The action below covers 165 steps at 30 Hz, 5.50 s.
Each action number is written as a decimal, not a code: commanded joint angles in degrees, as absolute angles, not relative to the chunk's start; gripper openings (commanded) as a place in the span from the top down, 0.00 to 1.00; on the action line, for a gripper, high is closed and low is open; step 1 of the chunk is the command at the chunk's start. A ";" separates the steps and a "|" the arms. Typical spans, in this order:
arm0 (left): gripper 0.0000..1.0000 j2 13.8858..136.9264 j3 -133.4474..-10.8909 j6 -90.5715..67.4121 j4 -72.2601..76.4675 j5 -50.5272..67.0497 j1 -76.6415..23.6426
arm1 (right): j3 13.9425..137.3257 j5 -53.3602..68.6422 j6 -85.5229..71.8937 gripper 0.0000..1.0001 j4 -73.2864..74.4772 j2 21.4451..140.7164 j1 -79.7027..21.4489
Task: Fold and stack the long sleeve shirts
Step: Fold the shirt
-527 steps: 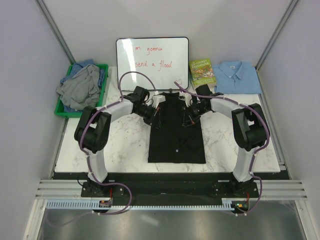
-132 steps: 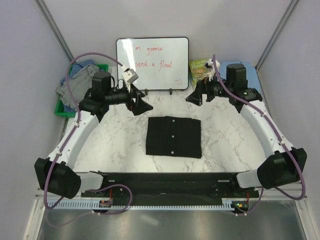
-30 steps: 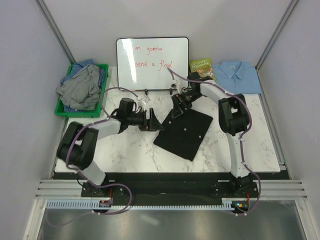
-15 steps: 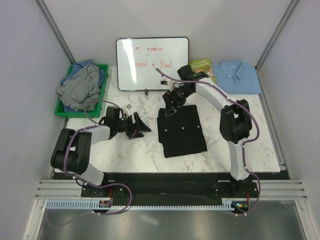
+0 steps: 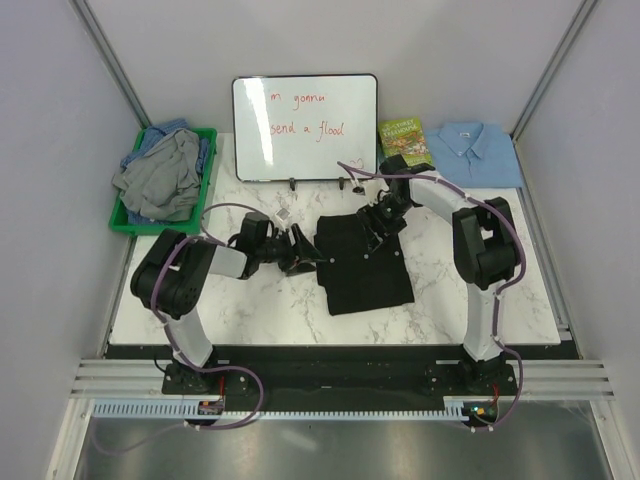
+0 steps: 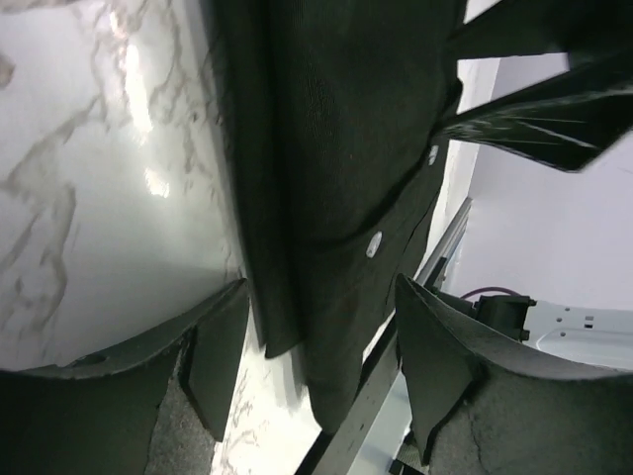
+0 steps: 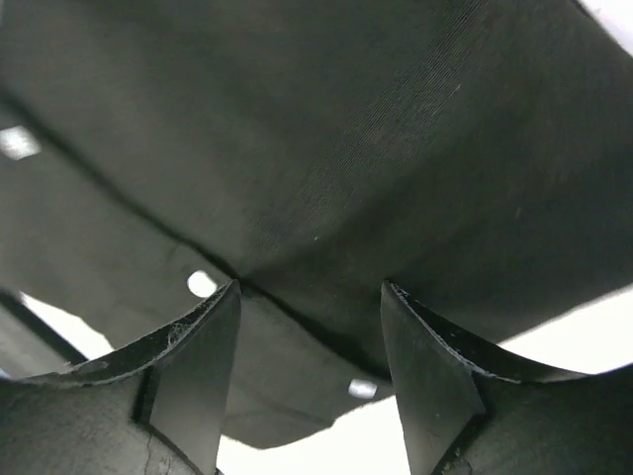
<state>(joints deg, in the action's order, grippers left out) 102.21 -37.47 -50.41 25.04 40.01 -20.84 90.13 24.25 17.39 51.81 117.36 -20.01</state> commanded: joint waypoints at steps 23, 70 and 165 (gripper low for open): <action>0.48 114.34 -39.98 -55.28 38.93 34.01 -24.52 | 91.85 22.24 17.32 0.37 50.19 123.49 -20.39; 0.98 112.82 -80.25 20.76 -52.74 -16.97 -50.27 | 79.28 40.87 7.56 0.02 49.83 108.20 -1.85; 0.98 85.78 -57.30 17.75 -40.60 17.84 -51.41 | 66.80 42.71 -32.69 1.00 6.94 118.48 -14.33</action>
